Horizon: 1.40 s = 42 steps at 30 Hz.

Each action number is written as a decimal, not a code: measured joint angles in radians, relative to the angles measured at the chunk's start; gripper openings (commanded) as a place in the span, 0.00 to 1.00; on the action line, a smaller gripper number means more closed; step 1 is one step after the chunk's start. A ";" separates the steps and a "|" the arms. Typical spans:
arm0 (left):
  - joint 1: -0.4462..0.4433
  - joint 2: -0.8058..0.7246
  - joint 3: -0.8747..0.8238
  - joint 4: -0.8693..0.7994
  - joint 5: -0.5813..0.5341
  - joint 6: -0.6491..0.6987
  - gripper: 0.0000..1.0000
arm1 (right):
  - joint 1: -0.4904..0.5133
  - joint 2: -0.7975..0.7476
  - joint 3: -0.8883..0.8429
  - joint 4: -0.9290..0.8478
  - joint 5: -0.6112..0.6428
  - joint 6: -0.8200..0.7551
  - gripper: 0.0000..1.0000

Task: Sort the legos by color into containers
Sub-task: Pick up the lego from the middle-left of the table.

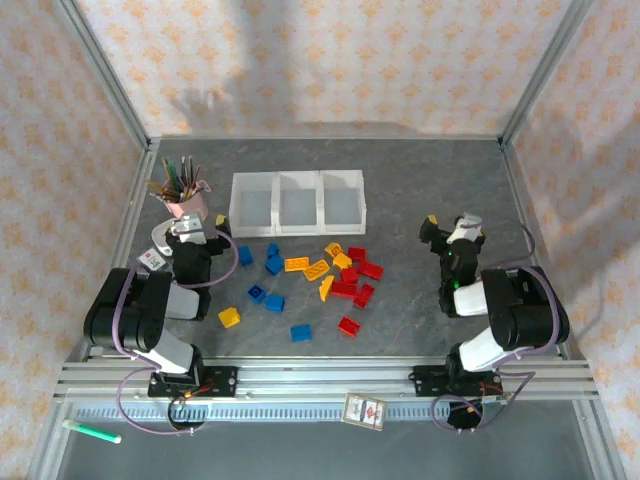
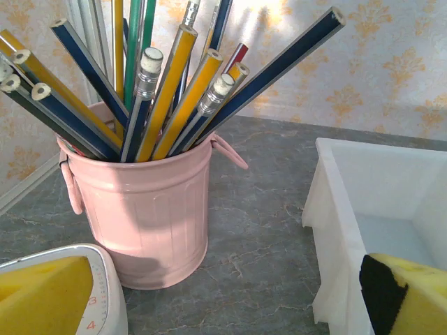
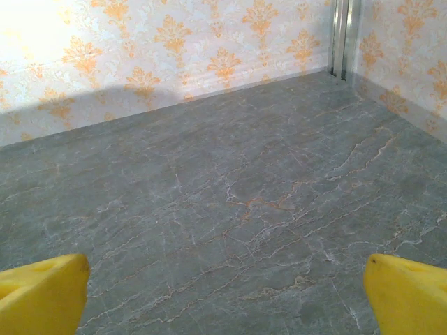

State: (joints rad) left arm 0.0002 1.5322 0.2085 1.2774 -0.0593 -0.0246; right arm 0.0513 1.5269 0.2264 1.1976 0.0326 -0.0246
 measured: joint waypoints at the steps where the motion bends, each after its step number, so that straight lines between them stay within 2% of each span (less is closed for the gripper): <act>1: 0.000 0.000 0.000 0.000 0.000 0.000 0.99 | 0.000 0.000 0.000 0.000 0.000 0.000 1.00; 37: 0.000 0.000 0.000 -0.001 -0.001 0.000 0.99 | 0.000 0.000 0.000 0.000 0.000 0.000 1.00; 42: 0.000 -0.065 -0.004 -0.014 0.000 0.000 0.99 | 0.000 -0.033 0.000 -0.019 -0.019 -0.007 1.00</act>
State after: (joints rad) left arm 0.0002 1.4670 0.2047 1.2629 -0.0597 -0.0246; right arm 0.0513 1.4937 0.2264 1.1782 0.0139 -0.0315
